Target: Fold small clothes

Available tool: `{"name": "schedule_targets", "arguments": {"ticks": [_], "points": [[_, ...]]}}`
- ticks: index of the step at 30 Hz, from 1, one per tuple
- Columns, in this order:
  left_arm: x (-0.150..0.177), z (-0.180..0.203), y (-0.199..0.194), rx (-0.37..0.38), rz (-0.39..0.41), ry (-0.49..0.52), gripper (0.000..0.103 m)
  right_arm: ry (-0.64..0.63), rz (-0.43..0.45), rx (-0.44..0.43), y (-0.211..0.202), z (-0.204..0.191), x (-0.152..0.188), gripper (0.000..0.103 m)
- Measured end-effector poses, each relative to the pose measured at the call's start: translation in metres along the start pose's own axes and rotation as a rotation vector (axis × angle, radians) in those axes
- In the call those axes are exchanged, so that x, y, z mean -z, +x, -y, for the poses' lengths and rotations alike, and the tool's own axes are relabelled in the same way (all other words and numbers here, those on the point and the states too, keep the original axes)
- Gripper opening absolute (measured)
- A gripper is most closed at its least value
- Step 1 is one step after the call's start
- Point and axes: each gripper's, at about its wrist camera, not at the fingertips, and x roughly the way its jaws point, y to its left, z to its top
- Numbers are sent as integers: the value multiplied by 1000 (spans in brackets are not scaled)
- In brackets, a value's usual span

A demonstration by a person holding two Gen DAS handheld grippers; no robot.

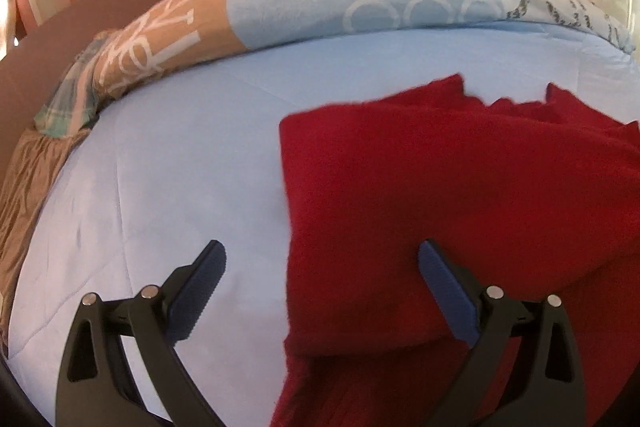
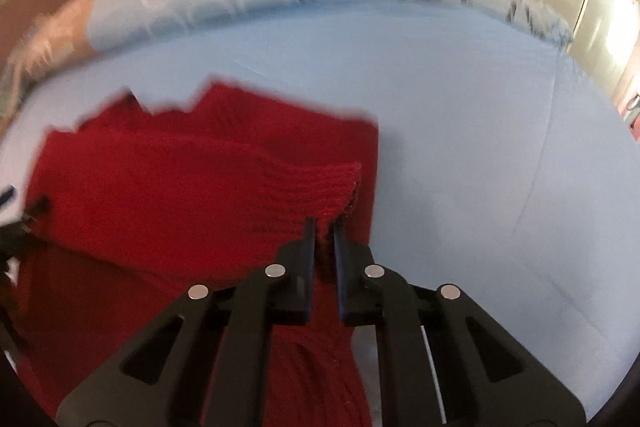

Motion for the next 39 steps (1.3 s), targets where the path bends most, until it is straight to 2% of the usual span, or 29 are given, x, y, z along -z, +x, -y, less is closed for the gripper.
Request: {"name": "schedule_targets", "arguments": {"ticks": [1, 3, 4, 7, 9, 11, 13, 17, 18, 19, 21, 23, 26, 28, 30, 34, 39], "points": [[1, -2, 1, 9, -2, -14, 99, -21, 18, 31, 0, -4, -1, 22], [1, -5, -8, 18, 43, -31, 98, -45, 56, 78, -8, -11, -5, 49], [0, -7, -17, 25, 91, -32, 98, -43, 82, 60, -15, -12, -6, 71], [-5, -10, -46, 43, 223, -46, 98, -58, 204, 47, -41, -17, -8, 80], [-11, -12, -61, 77, 283, -75, 99, -58, 277, 42, -55, -22, -7, 87], [-17, -6, -64, 118, 287, -88, 101, -57, 312, -1, -61, -30, -6, 88], [-21, 3, -56, 133, 248, -91, 101, -66, 293, -33, -56, -45, -6, 88], [-15, 21, -18, 102, 84, -79, 101, -81, 215, -44, -33, -68, -5, 88], [-11, 22, -3, 88, 19, -83, 101, -91, 179, -41, -22, -73, -4, 88], [-7, 21, 3, 92, -7, -90, 102, -87, 145, -29, -15, -74, -3, 88], [-3, 14, 7, 112, -3, -112, 102, -63, 52, -23, 5, -70, 3, 91], [-4, 14, 7, 119, -4, -91, 102, -43, 57, -67, 10, -61, 7, 94], [-5, 10, 2, 121, 7, -82, 101, -71, 56, -67, 2, -62, 6, 94], [-4, 3, -11, 137, 22, -108, 101, -36, 94, -109, -19, -54, 7, 94], [5, -5, -35, 169, 63, -110, 101, -51, 143, -103, -44, -48, 16, 94], [43, -24, -100, 180, 179, -59, 101, -73, 234, -83, -111, -26, 66, 96], [105, -51, -169, 181, 249, -80, 101, -81, 273, -72, -167, -7, 141, 96]]}}
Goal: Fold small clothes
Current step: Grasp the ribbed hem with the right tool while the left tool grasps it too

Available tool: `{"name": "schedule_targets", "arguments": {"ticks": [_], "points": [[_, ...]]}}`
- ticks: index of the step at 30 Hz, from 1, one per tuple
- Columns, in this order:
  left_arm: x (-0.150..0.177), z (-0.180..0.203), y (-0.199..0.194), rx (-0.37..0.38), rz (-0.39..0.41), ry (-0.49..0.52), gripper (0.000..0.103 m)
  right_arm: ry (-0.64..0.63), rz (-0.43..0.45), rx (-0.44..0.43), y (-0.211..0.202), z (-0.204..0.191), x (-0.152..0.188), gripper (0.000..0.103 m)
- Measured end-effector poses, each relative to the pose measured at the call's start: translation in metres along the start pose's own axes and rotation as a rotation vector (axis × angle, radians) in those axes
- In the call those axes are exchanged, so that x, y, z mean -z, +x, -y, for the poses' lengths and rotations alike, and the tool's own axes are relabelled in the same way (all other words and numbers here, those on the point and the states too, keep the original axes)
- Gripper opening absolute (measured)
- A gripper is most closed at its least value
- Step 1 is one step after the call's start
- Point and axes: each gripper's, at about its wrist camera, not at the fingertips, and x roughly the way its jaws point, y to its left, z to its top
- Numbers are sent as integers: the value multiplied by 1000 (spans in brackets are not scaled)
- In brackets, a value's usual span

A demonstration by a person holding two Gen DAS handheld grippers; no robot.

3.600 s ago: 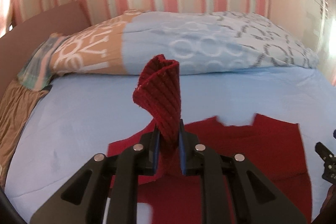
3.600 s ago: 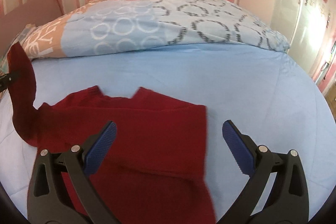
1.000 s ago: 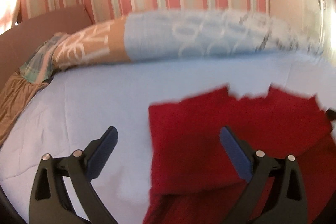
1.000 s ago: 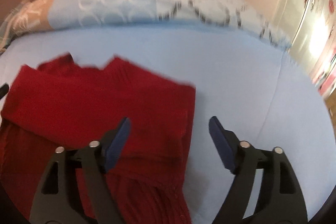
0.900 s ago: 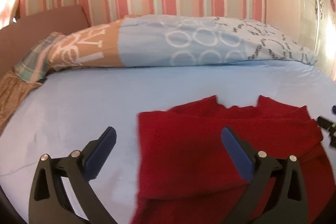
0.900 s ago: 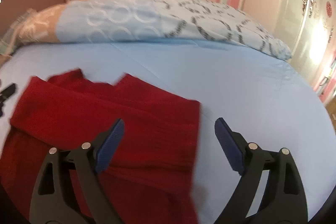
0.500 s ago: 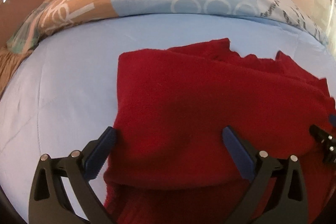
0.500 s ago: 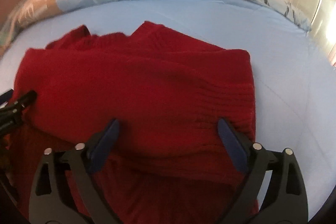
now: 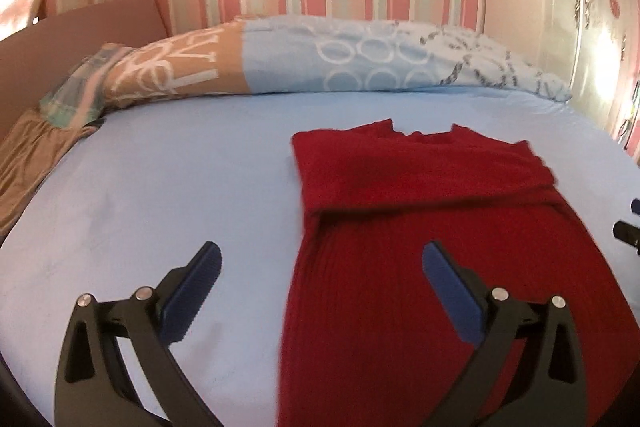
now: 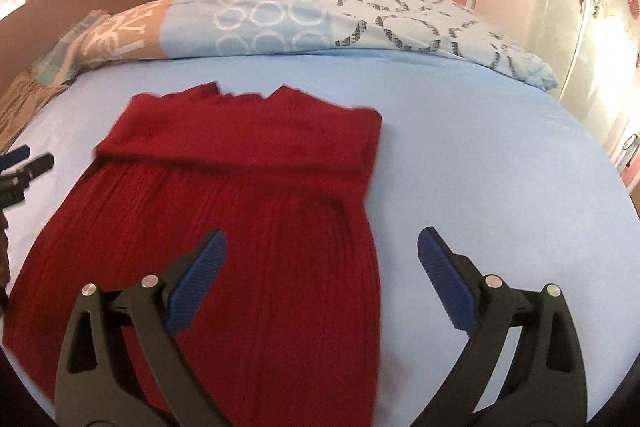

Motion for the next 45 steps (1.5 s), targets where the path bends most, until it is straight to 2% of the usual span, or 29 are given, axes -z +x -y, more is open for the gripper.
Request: {"name": "schedule_targets", "arguments": {"ticks": [6, 9, 13, 18, 21, 29, 33, 34, 35, 37, 38, 45], "points": [[65, -3, -94, -36, 54, -35, 101, 20, 50, 13, -78, -12, 79, 96], [93, 0, -120, -56, 53, -54, 101, 44, 79, 39, -102, -16, 104, 96], [130, 3, -141, -92, 51, -42, 101, 71, 73, 69, -120, -21, 126, 95], [153, -7, -143, -50, -10, -150, 101, 110, 58, 33, -128, -19, 140, 93], [159, -5, -145, -42, -27, -128, 101, 136, 37, 33, -124, -15, 146, 82], [162, -13, -155, -44, -7, -116, 101, 218, -4, 10, -111, 6, 157, 70], [165, -19, -156, -42, -17, -134, 101, 246, -29, -22, -98, 13, 160, 57], [165, -20, -157, -30, -16, -140, 101, 258, -36, -22, -95, 15, 162, 48], [166, -22, -157, -17, -17, -149, 101, 265, -39, -29, -93, 17, 163, 35], [166, -25, -157, 22, -12, -174, 101, 262, -44, -47, -92, 18, 166, 14], [166, -26, -157, 40, -9, -180, 101, 258, -42, -57, -92, 18, 168, 9], [162, -17, -164, 112, 40, -107, 101, 272, -13, -89, -94, 23, 173, 8]]}}
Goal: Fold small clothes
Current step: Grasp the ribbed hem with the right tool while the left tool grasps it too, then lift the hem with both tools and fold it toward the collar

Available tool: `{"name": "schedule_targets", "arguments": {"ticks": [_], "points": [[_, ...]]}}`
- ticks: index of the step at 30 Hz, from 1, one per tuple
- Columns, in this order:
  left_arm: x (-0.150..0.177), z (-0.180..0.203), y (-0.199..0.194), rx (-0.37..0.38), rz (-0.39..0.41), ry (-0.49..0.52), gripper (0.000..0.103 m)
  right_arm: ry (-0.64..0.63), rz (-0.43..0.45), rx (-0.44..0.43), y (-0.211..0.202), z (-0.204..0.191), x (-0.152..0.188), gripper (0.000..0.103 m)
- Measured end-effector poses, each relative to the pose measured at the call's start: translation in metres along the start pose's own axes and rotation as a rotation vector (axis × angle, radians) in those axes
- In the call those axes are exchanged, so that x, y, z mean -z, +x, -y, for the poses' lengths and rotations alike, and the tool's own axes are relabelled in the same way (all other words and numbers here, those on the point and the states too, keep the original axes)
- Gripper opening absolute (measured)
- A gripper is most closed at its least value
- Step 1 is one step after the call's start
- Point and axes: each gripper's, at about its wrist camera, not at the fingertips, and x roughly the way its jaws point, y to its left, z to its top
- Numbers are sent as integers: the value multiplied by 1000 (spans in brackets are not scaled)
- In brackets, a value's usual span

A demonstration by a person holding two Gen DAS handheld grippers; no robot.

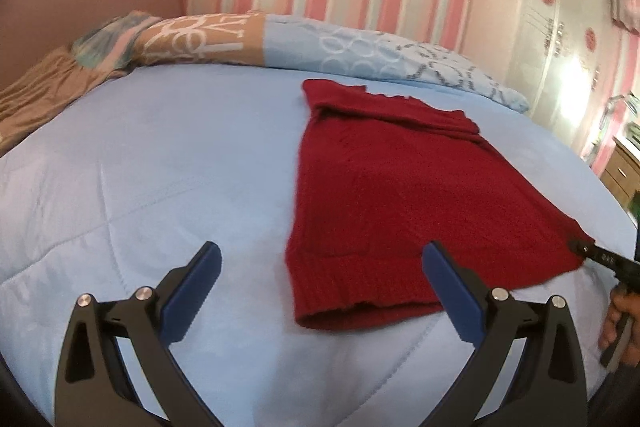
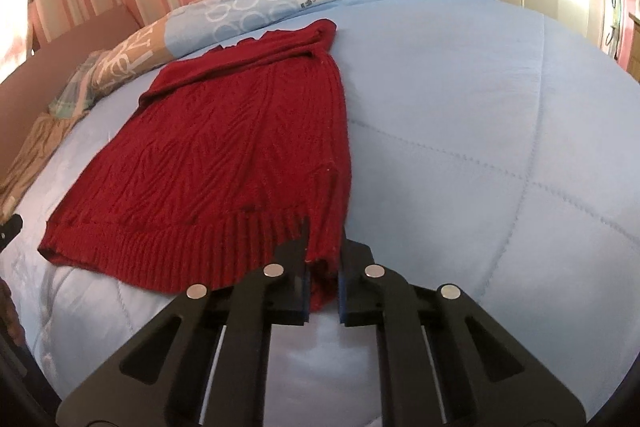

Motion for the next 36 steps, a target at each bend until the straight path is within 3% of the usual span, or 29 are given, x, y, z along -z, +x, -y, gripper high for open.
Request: {"name": "schedule_targets", "arguments": {"ticks": [7, 10, 13, 16, 18, 19, 20, 23, 36], "points": [[3, 4, 21, 18, -54, -31, 101, 19, 13, -35, -3, 5, -2, 9], [8, 1, 38, -14, -105, -58, 100, 39, 16, -61, -3, 10, -3, 9], [14, -4, 57, -88, -188, -74, 76, 49, 19, -73, -4, 12, -4, 9], [20, -4, 66, -115, -219, -60, 73, 55, 24, -82, -6, 12, -6, 9], [20, -1, 69, -117, -224, -39, 65, 54, 26, -81, -5, 11, -6, 9], [19, 0, 69, -107, -223, -36, 54, 53, 27, -80, -5, 11, -6, 9], [18, 1, 70, -100, -222, -35, 36, 54, 26, -81, -5, 11, -6, 9], [16, 4, 70, -51, -225, -47, 9, 48, 30, -78, -7, 10, -6, 9], [9, 2, 52, -42, -198, -74, 8, 24, 37, -63, -20, 5, -4, 8]]}}
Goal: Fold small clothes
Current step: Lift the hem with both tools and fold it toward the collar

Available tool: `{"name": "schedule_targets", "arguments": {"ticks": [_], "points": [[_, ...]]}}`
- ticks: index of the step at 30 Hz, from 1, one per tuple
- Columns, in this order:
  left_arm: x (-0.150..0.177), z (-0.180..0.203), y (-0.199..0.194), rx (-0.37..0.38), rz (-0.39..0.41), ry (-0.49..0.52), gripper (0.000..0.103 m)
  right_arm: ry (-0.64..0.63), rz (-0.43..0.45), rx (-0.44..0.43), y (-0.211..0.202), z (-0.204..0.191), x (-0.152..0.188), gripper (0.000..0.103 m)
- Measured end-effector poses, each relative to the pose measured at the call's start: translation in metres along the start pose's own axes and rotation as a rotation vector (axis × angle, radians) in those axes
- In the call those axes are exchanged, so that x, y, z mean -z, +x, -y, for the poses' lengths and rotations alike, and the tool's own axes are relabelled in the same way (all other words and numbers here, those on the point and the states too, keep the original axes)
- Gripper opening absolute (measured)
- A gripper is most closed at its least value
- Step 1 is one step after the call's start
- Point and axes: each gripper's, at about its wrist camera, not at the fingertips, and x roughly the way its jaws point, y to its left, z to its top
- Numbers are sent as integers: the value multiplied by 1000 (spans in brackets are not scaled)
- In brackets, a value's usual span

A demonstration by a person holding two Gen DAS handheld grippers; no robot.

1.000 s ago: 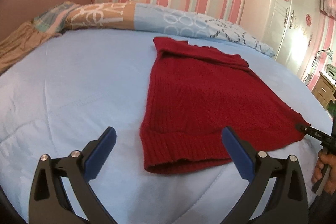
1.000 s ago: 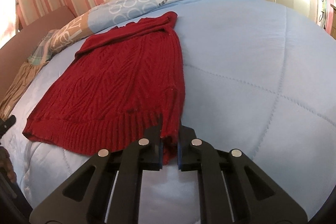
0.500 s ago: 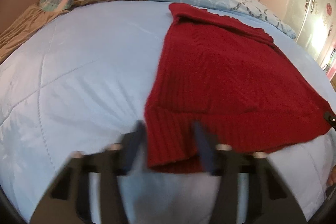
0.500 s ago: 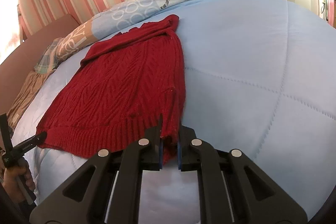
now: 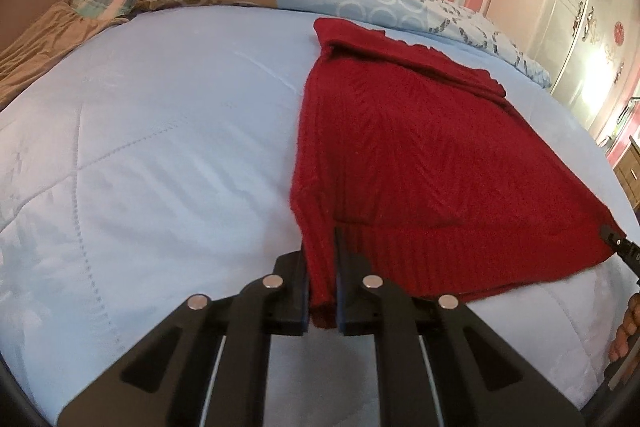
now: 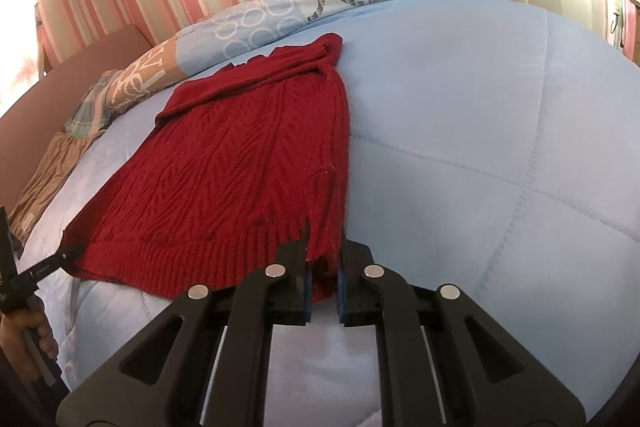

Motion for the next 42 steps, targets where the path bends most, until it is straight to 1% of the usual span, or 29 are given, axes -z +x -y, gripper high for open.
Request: {"name": "schedule_targets", "arguments": {"ticks": [4, 7, 10, 13, 16, 17, 20, 22, 25, 27, 30, 32, 34, 36, 40, 42], "points": [[1, -3, -9, -3, -4, 38, 8, 33, -19, -17, -11, 1, 6, 8], [3, -7, -19, -6, -12, 64, 9, -14, -26, -6, -22, -6, 12, 8], [9, -12, -34, 2, -28, 61, 9, -22, -32, 2, -38, -8, 19, 8], [17, -19, -54, 16, -31, 31, 9, -6, -25, -9, -58, -9, 24, 8], [25, -23, -78, 40, -32, -5, 8, 7, -3, -13, -83, -15, 31, 8], [27, -22, -86, 40, -27, -2, 8, 3, 7, -17, -92, -19, 32, 8], [28, -19, -111, 33, 10, 10, 8, -30, 52, -9, -115, -32, 32, 8], [23, -18, -121, 20, 35, 17, 8, -38, 79, -8, -126, -37, 25, 8], [7, -18, -125, 16, 66, 7, 8, -40, 103, -4, -128, -37, 7, 8], [-12, -22, -119, 36, 71, -28, 8, -41, 104, -4, -122, -35, -6, 8], [-39, -20, -107, 42, 83, -35, 9, -14, 91, -28, -103, -30, -35, 8], [-62, -17, -96, 54, 92, -42, 9, -20, 91, -19, -87, -31, -56, 8], [-89, -9, -80, 48, 106, -28, 9, -13, 82, -24, -71, -30, -75, 8], [-113, -4, -63, 43, 106, -28, 9, 23, 67, -33, -56, -25, -92, 8], [-153, 3, -24, 15, 92, -49, 9, 28, 47, -28, -13, -26, -135, 8], [-171, 6, -1, -7, 73, -60, 9, 28, 37, -16, 7, -27, -150, 8]]}}
